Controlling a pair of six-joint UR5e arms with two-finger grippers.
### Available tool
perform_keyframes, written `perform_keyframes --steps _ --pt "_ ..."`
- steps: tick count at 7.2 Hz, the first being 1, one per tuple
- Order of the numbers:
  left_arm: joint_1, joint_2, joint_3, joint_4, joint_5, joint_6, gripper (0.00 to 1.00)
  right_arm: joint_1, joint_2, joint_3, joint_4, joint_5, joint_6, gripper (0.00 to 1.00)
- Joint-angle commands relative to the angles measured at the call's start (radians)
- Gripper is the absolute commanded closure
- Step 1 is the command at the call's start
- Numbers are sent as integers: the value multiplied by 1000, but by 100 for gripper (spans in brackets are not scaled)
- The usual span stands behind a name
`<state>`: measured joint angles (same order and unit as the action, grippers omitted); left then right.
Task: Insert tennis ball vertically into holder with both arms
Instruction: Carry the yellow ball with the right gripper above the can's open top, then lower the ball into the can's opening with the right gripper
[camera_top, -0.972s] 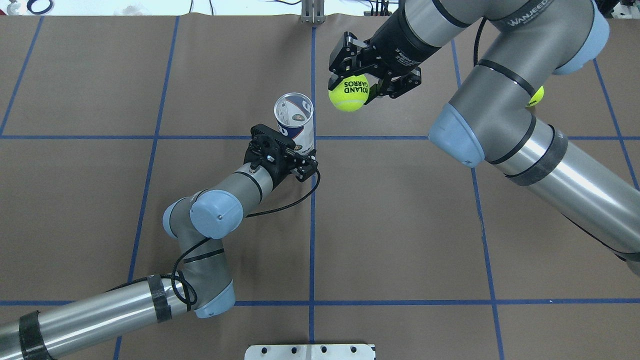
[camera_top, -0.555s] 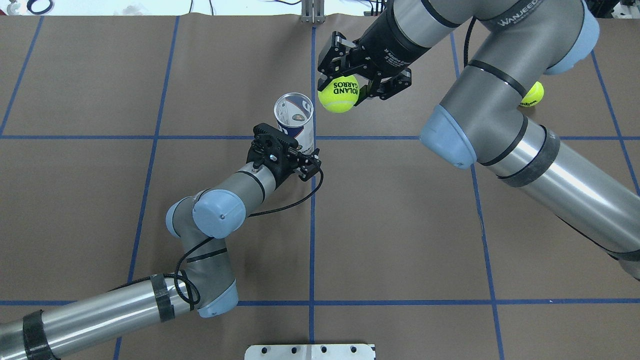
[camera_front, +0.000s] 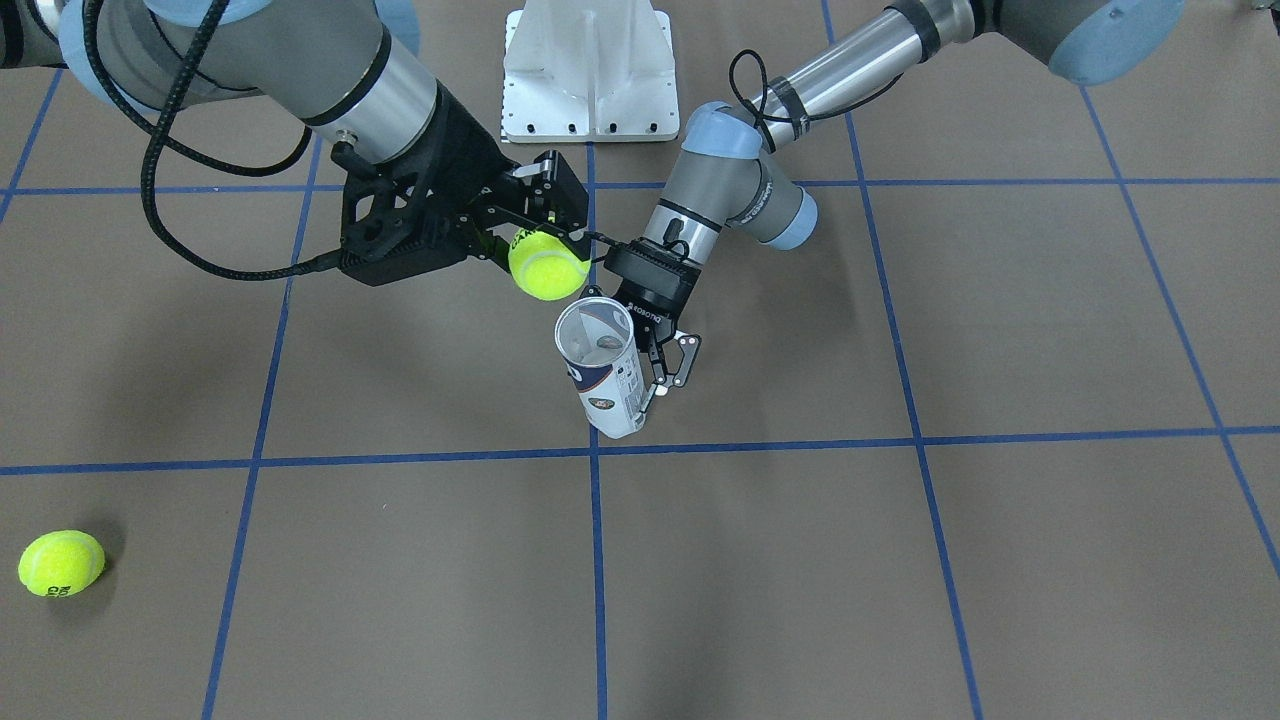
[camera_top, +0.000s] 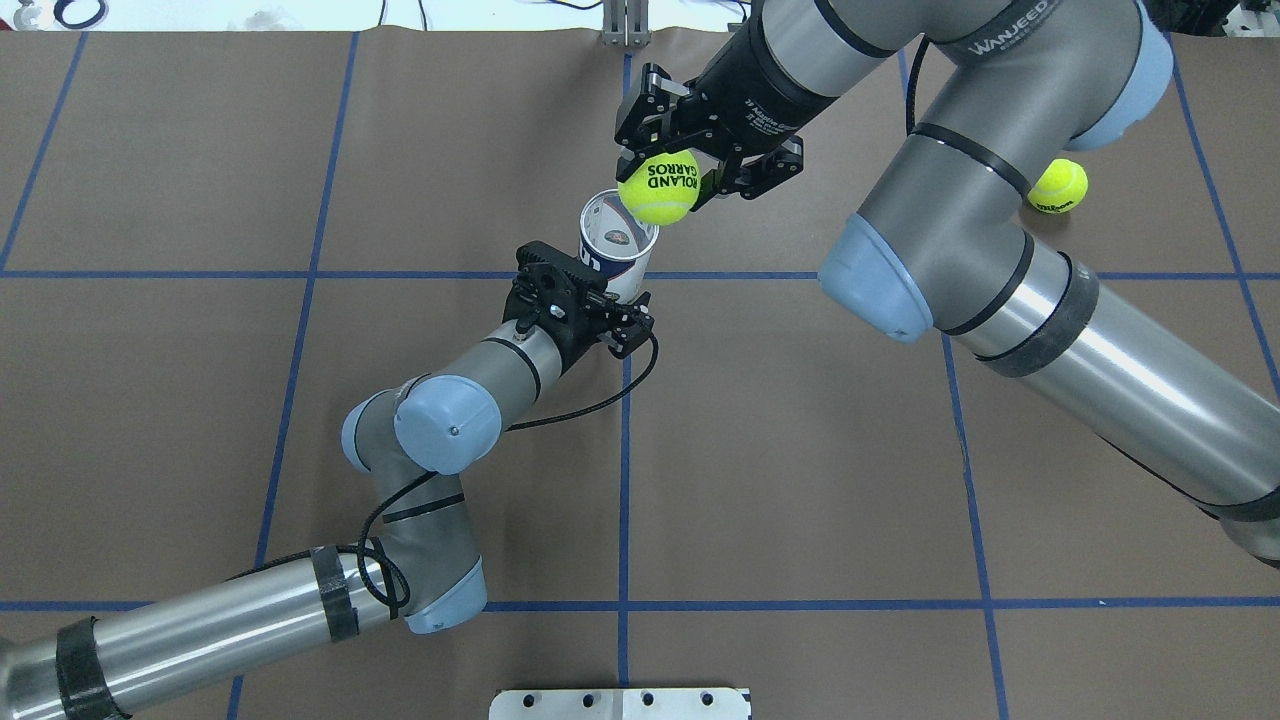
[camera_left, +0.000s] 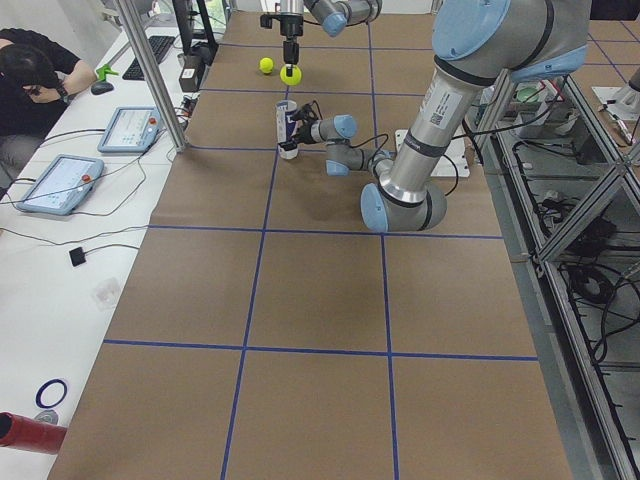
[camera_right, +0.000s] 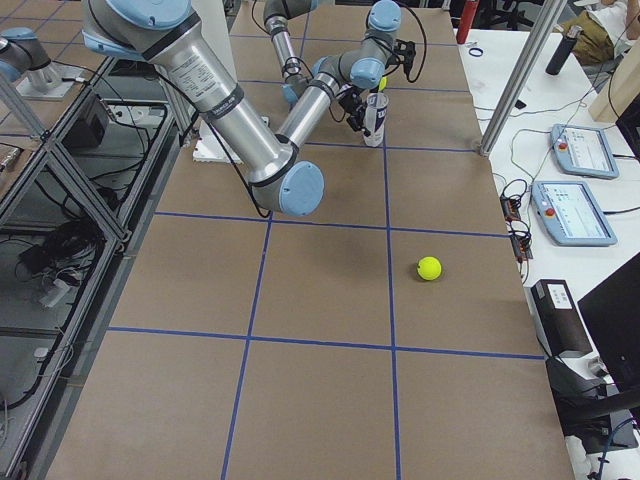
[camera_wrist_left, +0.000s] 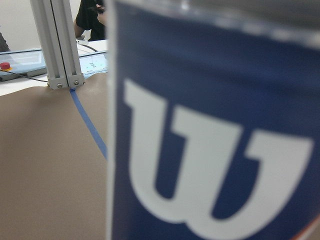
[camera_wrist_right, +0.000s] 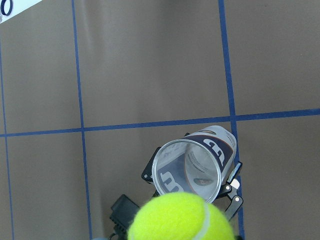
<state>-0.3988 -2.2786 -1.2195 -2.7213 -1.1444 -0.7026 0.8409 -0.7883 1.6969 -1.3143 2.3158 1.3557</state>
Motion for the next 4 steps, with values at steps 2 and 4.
perform_keyframes --steps 2,4 --pt "0 1 3 0 -2 2 4 -22 35 -54 3 -59 -3 100" --pt "0 1 5 0 -2 2 21 -22 35 -56 3 -59 -3 100"
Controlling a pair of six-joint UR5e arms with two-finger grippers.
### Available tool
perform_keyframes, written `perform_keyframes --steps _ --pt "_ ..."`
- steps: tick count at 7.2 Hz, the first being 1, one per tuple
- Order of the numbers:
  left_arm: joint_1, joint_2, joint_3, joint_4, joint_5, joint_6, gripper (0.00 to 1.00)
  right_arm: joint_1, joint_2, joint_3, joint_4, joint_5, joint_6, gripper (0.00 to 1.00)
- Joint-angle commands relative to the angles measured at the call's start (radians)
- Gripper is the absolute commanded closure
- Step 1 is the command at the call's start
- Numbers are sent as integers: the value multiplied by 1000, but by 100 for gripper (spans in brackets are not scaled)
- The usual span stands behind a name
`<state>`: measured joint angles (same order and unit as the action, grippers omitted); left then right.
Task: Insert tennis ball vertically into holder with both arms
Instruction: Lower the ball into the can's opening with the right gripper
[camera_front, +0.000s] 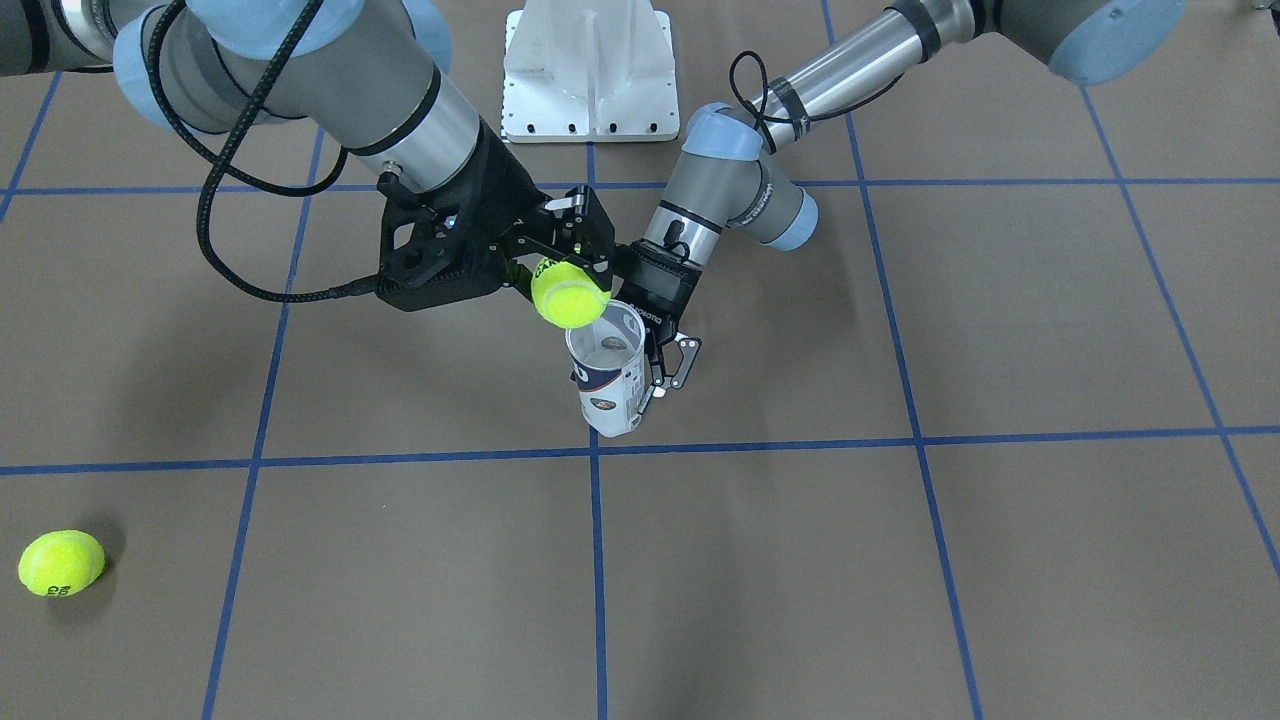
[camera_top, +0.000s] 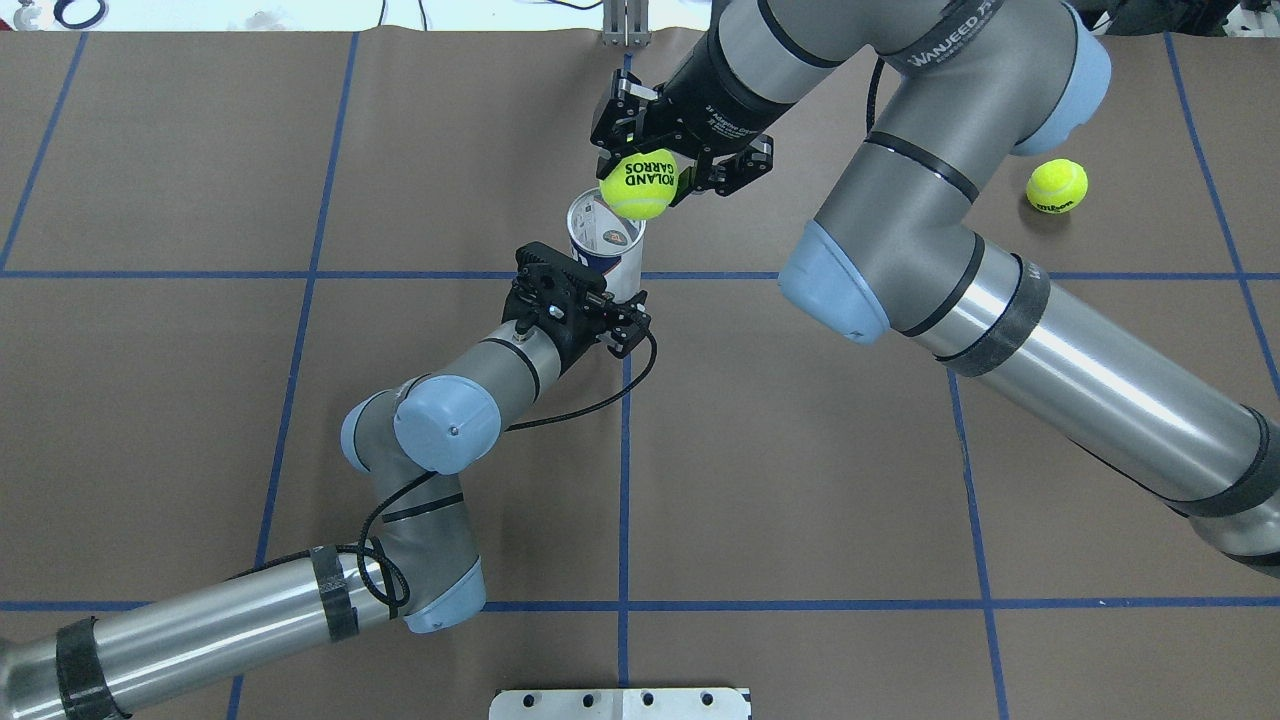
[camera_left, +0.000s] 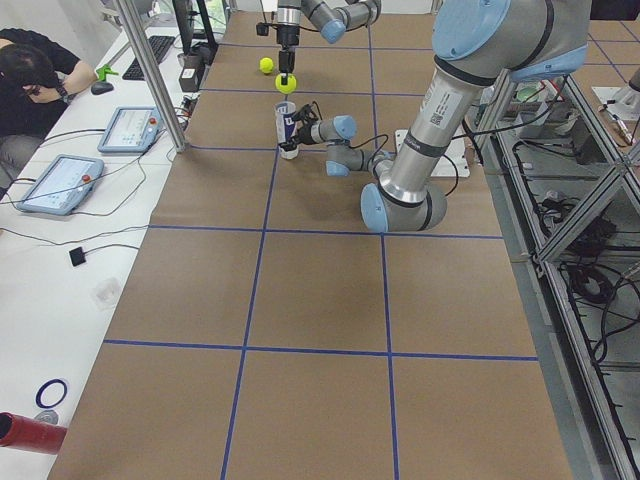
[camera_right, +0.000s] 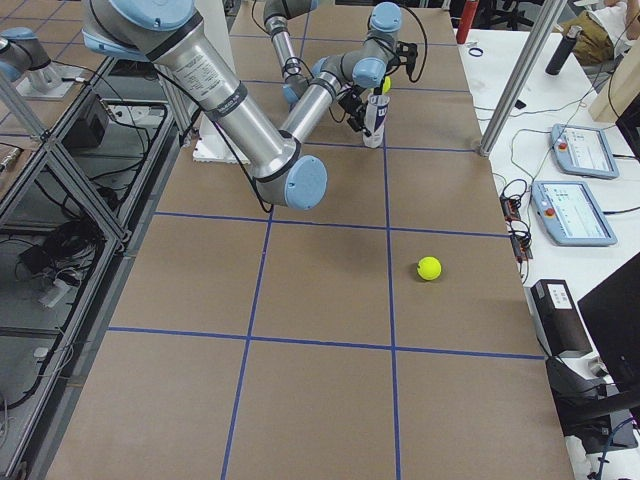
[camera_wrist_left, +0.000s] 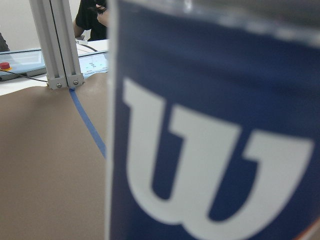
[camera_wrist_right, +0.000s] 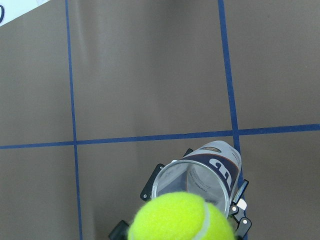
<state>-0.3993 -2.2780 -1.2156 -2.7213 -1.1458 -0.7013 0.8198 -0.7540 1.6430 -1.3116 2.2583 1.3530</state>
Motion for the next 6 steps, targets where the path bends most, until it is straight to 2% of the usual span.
perform_keyframes --steps 1,6 --pt "-1 0 -1 0 0 2 24 -1 4 -8 2 -2 0 100" --pt "-1 0 -2 0 0 3 26 -1 91 -127 9 -32 -2 100"
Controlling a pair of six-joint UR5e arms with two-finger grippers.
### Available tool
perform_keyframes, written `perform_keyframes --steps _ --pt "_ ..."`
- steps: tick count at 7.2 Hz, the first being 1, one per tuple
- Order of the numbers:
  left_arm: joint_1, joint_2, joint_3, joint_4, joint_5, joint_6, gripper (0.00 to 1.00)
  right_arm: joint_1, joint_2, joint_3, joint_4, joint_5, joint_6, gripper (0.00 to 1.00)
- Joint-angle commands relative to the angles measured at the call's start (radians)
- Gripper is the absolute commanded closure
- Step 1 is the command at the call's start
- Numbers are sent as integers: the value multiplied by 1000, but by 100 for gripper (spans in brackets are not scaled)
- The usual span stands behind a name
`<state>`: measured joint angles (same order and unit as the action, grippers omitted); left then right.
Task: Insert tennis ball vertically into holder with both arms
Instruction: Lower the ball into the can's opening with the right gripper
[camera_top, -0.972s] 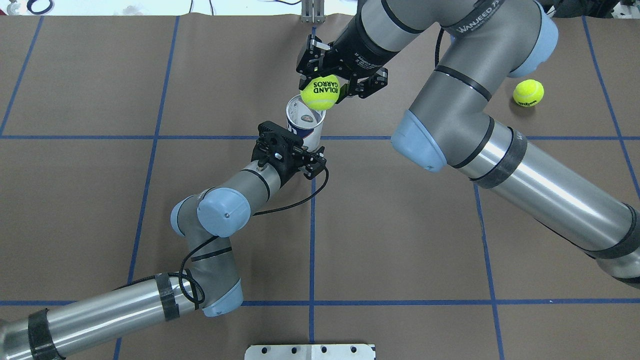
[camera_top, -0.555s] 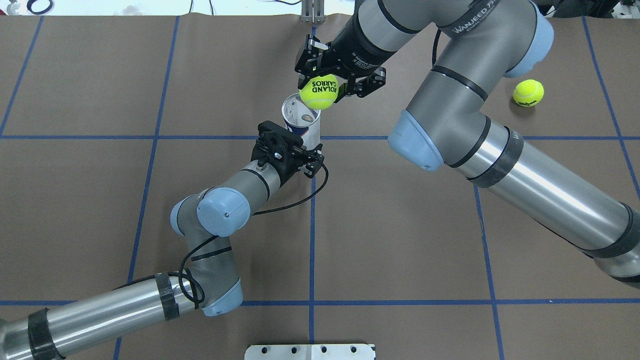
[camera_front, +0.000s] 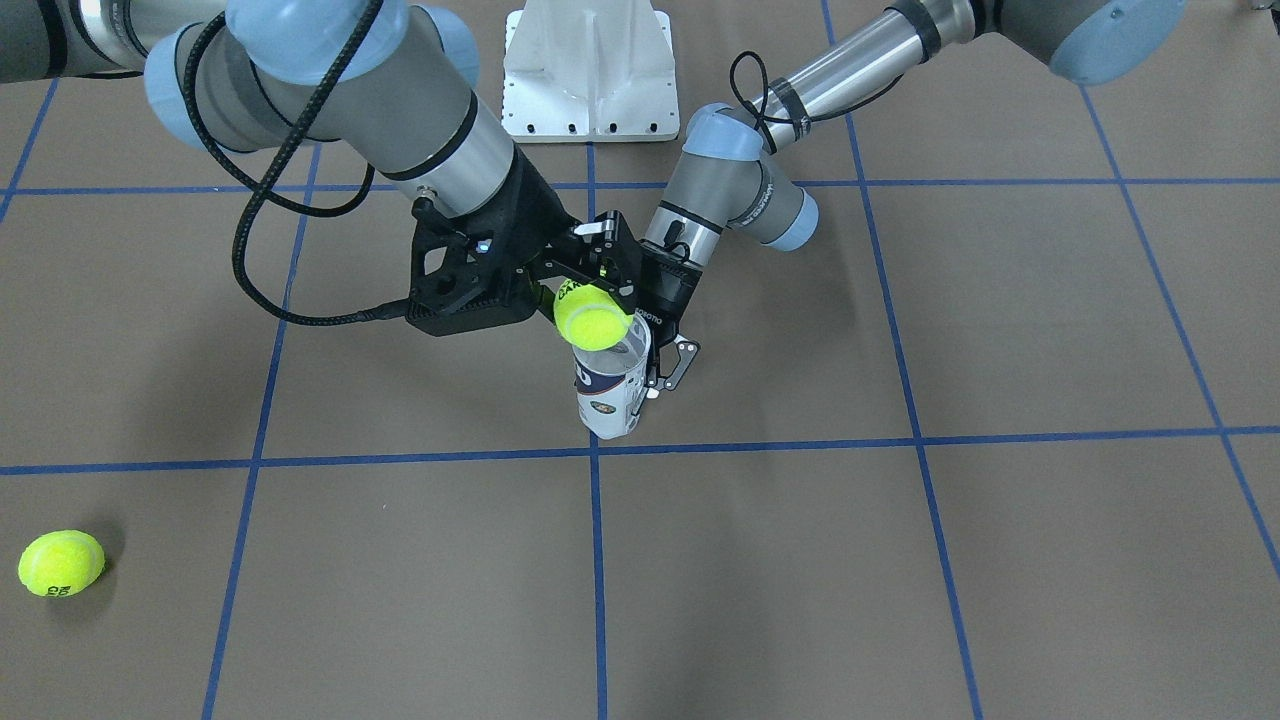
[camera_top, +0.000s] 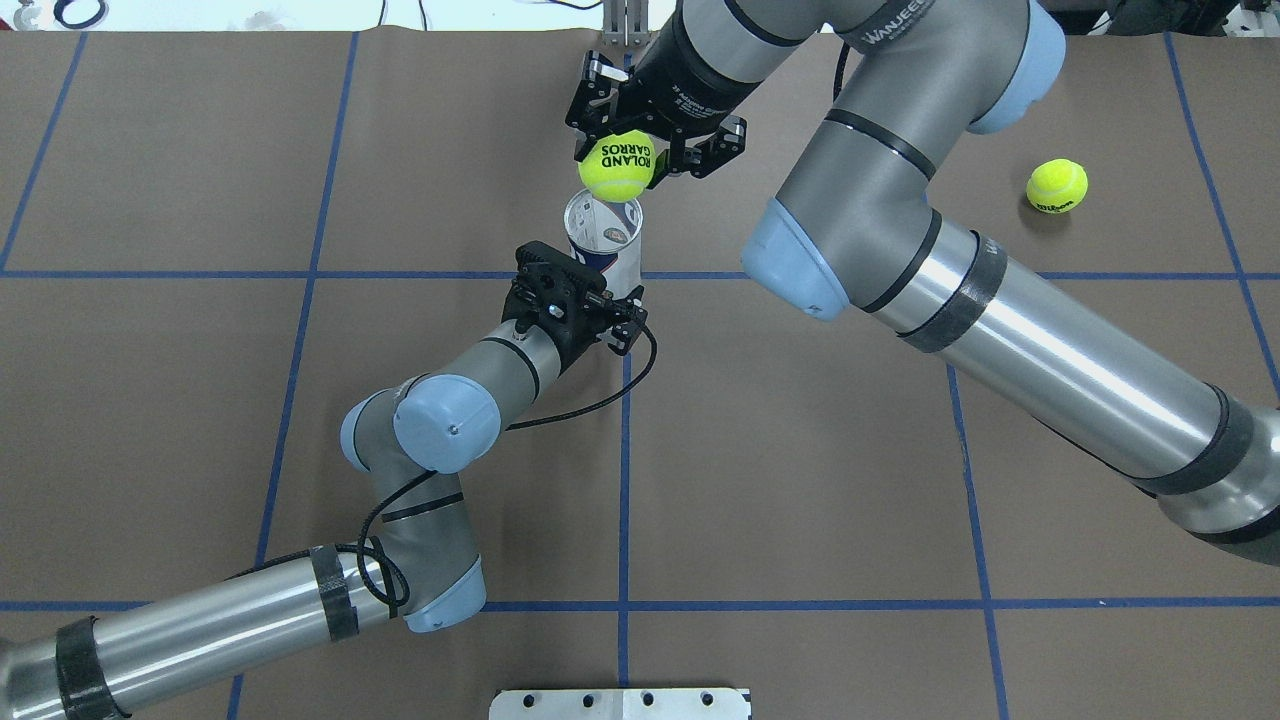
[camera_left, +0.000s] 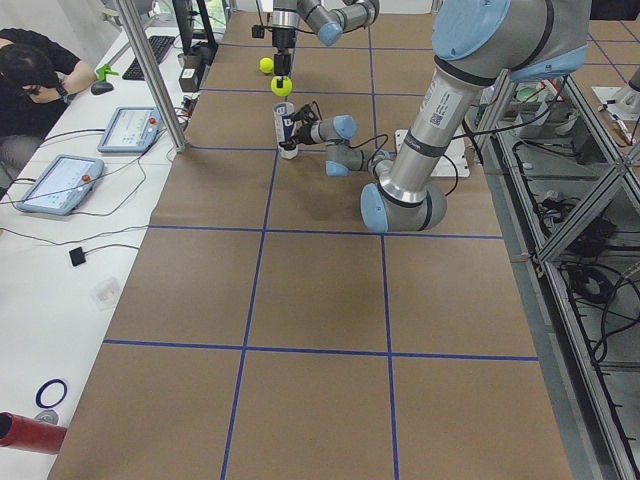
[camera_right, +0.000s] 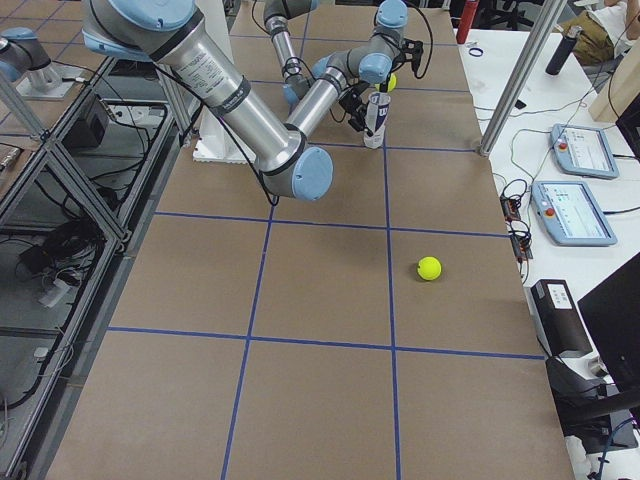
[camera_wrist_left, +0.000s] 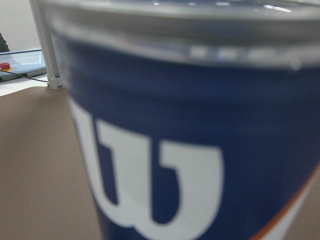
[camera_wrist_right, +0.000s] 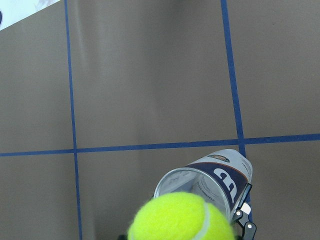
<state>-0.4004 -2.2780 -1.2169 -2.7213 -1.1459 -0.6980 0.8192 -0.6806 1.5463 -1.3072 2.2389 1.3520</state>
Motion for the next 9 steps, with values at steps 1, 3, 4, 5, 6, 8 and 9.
perform_keyframes --steps 1,3,4,5,6,8,9 --pt "0 0 -1 0 0 0 26 0 19 -54 31 -19 -1 100" --pt "0 -3 -3 0 0 2 26 0 24 -69 40 -22 1 100" --pt "-3 -3 -3 0 0 2 26 -2 26 -68 39 -22 1 100" --pt "-5 -3 -1 0 0 3 26 -6 24 -66 39 -22 2 100" --pt "-6 -3 -1 0 0 5 26 -17 24 -66 37 -22 3 100" --pt "-8 -3 -1 0 0 5 26 -28 24 -61 37 -22 16 94" --pt "-9 -3 -1 0 0 5 26 -32 24 -61 39 -22 38 74"
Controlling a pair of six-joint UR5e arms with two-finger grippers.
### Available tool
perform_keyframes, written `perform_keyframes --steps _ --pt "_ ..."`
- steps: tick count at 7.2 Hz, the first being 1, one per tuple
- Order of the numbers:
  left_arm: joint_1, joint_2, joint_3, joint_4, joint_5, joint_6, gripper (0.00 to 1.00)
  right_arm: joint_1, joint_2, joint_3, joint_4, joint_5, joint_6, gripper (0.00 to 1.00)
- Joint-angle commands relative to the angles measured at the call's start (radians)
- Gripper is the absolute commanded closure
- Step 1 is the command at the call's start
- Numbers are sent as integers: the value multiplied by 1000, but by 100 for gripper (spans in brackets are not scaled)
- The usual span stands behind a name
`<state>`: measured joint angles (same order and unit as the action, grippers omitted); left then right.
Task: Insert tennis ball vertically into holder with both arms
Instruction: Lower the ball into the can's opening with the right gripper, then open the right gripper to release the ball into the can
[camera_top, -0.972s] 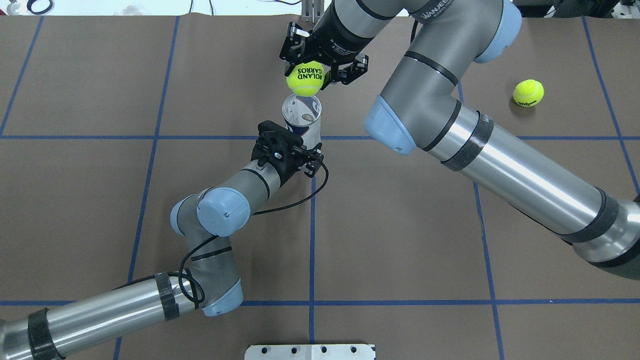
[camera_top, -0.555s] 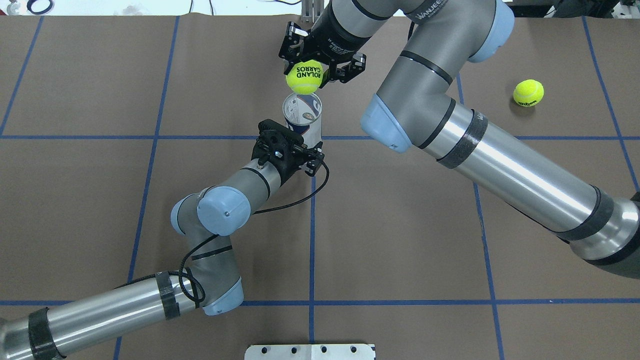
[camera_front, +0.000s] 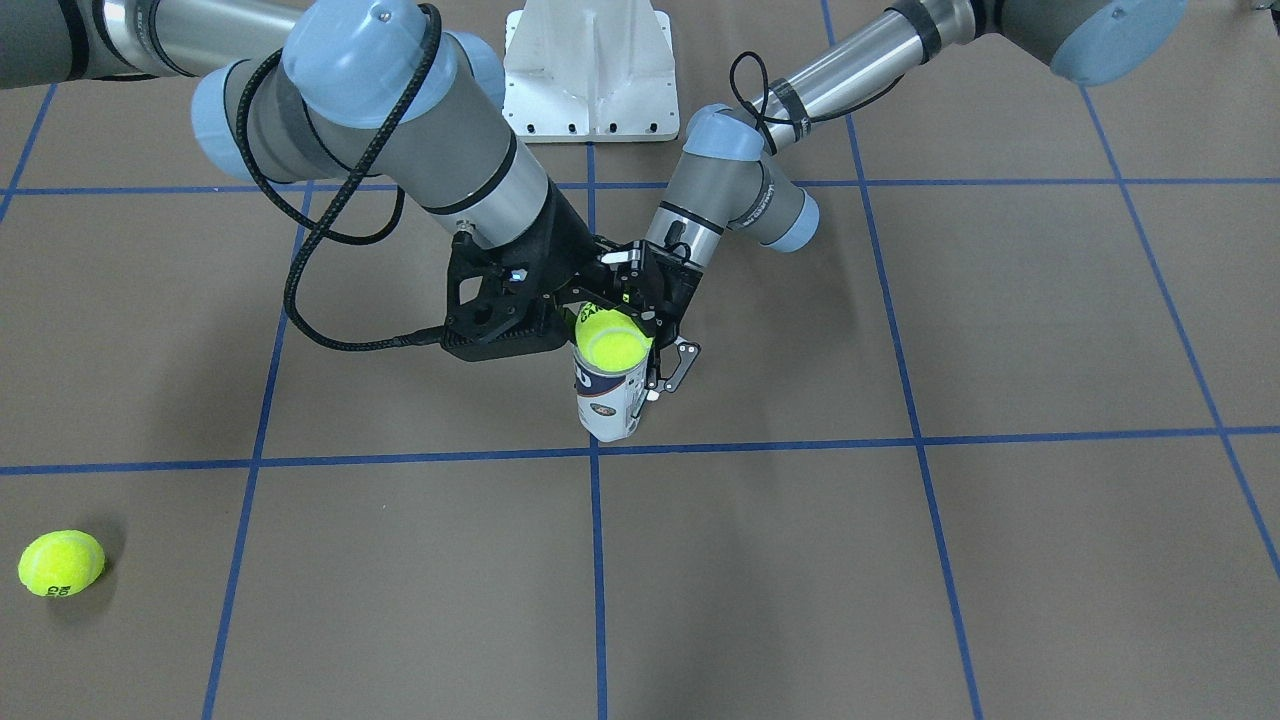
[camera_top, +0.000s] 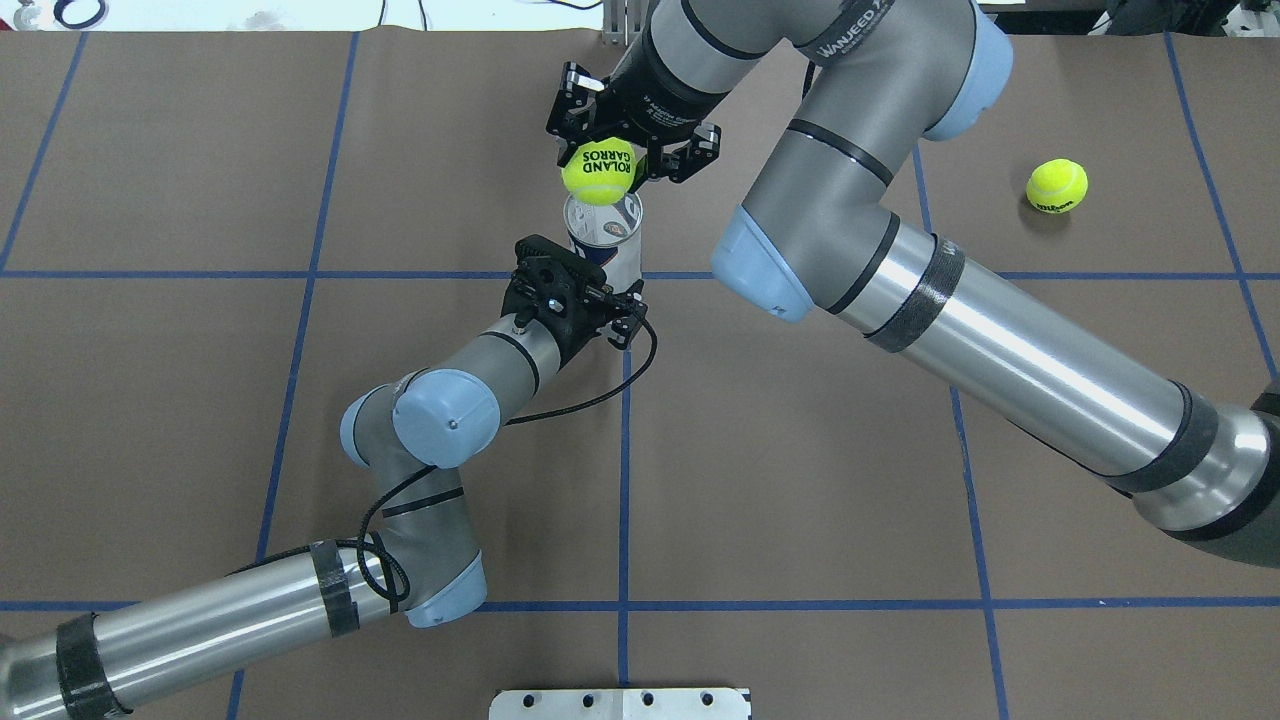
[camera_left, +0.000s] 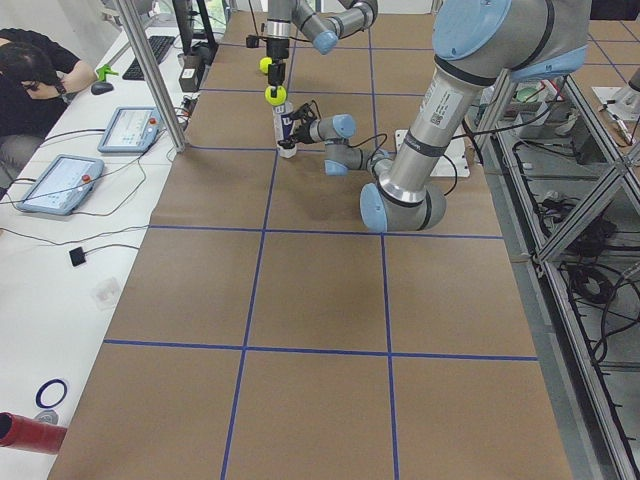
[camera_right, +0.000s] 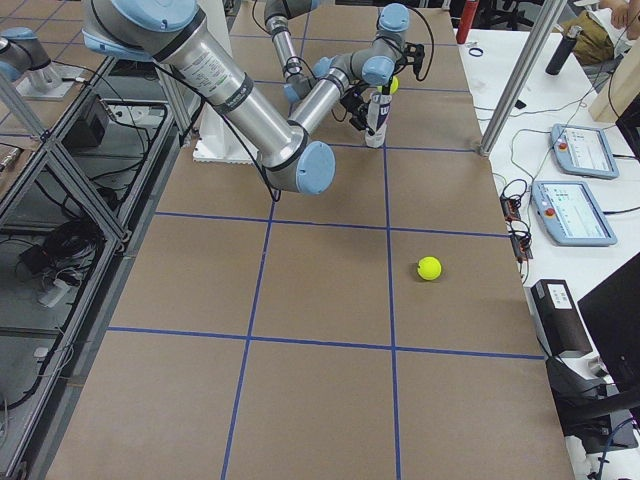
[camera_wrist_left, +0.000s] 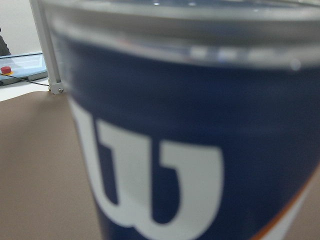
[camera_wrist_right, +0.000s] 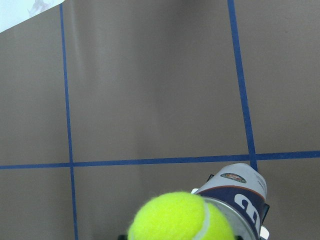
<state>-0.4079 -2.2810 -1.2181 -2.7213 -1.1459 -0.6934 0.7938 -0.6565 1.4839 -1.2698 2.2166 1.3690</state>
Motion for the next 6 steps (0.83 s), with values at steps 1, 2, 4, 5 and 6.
perform_keyframes --steps 1,2,4,5,6 --pt "-5 0 0 0 0 2 26 -8 0 3 1 2 24 63" --pt "-5 0 0 0 0 2 26 -10 0 4 1 2 25 47" --pt "-5 0 0 0 -2 2 26 -15 -2 3 0 0 24 14" --pt "-5 0 0 0 -2 2 26 -15 -3 3 1 0 25 2" --pt "-5 0 0 0 -2 3 26 -15 -3 4 1 2 27 2"
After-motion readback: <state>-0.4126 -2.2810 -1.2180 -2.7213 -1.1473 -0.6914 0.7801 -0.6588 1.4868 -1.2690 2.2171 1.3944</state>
